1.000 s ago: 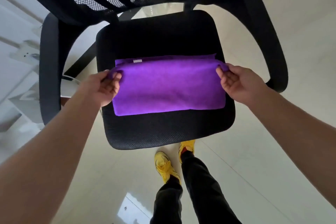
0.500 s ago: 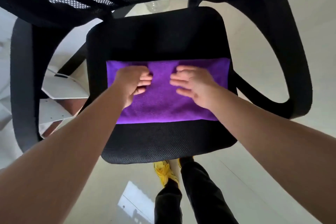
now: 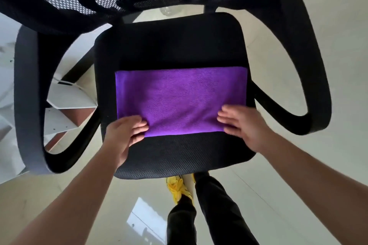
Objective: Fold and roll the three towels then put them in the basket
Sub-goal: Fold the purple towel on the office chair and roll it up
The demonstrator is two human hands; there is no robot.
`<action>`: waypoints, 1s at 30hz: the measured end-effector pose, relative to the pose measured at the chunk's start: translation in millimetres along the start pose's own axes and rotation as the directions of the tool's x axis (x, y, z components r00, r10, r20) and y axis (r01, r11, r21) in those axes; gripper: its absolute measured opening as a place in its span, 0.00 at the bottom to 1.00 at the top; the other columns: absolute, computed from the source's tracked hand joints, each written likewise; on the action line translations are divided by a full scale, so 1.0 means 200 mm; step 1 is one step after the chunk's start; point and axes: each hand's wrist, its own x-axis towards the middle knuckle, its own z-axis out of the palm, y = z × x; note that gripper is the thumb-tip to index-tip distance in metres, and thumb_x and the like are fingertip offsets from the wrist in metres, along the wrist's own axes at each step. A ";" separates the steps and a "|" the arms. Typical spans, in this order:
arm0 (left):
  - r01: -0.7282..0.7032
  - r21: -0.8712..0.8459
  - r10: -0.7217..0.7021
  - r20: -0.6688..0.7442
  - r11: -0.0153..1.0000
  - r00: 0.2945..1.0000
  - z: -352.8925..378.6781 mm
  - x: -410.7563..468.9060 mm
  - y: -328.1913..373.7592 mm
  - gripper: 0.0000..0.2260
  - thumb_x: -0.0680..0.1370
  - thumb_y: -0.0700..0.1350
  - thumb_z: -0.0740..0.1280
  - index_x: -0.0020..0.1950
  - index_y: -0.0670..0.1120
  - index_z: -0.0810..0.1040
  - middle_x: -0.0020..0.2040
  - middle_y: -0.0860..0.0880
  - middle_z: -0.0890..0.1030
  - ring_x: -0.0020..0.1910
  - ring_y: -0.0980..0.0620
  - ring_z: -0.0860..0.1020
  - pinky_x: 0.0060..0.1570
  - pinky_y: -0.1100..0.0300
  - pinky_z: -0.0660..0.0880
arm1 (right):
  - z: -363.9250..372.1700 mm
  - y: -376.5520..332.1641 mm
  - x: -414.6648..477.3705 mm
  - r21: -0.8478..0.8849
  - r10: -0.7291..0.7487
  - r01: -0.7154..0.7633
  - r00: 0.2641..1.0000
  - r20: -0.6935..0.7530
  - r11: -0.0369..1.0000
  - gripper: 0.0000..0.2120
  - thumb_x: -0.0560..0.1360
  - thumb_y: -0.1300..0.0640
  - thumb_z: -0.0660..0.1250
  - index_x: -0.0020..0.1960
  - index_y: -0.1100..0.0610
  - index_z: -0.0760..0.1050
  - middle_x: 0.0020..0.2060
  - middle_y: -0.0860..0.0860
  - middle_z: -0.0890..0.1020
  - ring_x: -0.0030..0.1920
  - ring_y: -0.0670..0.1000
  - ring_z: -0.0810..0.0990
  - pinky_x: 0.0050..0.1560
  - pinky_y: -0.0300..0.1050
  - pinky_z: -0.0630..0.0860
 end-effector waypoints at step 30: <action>-0.500 0.865 0.615 0.371 0.043 0.696 0.28 -0.02 0.25 0.41 0.70 0.62 0.70 0.77 0.50 0.56 0.78 0.43 0.56 0.76 0.42 0.55 0.71 0.43 0.57 | 0.02 -0.26 -0.07 -0.167 -0.355 0.365 0.931 0.087 0.916 0.14 0.69 0.58 0.76 0.49 0.50 0.73 0.44 0.49 0.83 0.36 0.45 0.84 0.28 0.41 0.77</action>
